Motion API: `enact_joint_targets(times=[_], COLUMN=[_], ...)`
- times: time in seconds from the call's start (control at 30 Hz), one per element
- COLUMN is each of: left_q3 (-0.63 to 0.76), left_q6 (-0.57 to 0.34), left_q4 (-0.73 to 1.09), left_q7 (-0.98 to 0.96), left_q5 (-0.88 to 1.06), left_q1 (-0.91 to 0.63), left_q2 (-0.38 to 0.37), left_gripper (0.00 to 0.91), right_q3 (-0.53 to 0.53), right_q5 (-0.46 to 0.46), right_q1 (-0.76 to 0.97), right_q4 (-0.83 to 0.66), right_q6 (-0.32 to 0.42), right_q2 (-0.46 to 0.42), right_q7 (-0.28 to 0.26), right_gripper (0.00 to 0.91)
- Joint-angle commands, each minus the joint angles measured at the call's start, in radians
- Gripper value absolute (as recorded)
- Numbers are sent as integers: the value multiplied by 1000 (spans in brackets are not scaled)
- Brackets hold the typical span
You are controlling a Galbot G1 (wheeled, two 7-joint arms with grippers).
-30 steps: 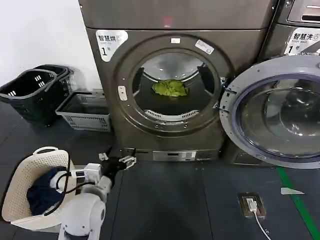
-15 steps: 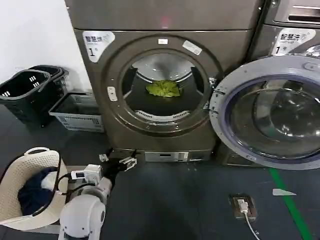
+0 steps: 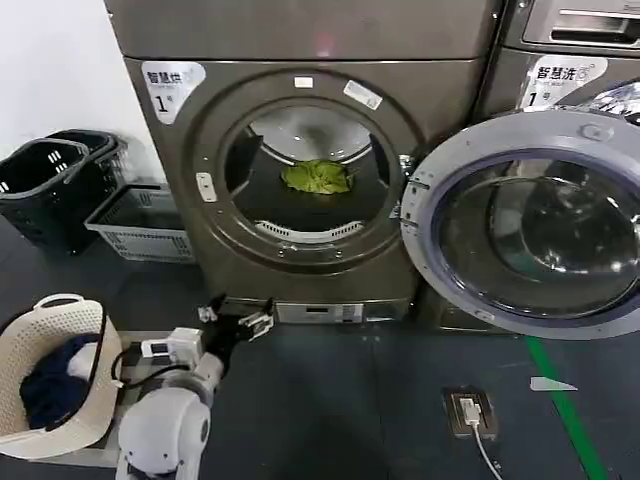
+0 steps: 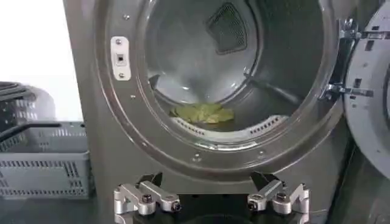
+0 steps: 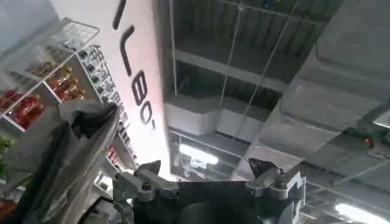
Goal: Grasp the clothes from the dryer.
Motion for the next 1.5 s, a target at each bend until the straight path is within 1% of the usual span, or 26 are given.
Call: enact_joint_targets(times=[0.03,0.43,0.63,0.73,0.9,0.97,1.07,1.5], left_q3=[0,1,7,7,6,7,8,7], left_q6=[49,49,49,49,49,49,49,49], left_q4=[3,4,1,0,0,-3,-8,-21], left_q7=[0,6,13,15,25,27,29,28], left_q5=[0,-1,3,5,3,3,3,5], left_q1=[-3,-6,-6,-3,0,2,1,12], left_q2=[1,3,3,4,3,3,5,5], left_gripper=[907,907,907,907,907,907,907,907], right_q3=[0,4,6,12,41,50,56,65], right_q5=[0,-3,-4,-9,-24,-22,-19,-4], right_q1=[1,4,3,2,-3,-2,-2,-7], right_q4=[0,-7,-10,-14,-23,-25,-30,-32], right_q6=[1,6,23,52,49,35,34,33], right_q2=[1,7,11,13,14,12,8,5], right_q7=[0,0,4,24,34,57,77,80], right_gripper=[907,907,907,907,907,907,907,907])
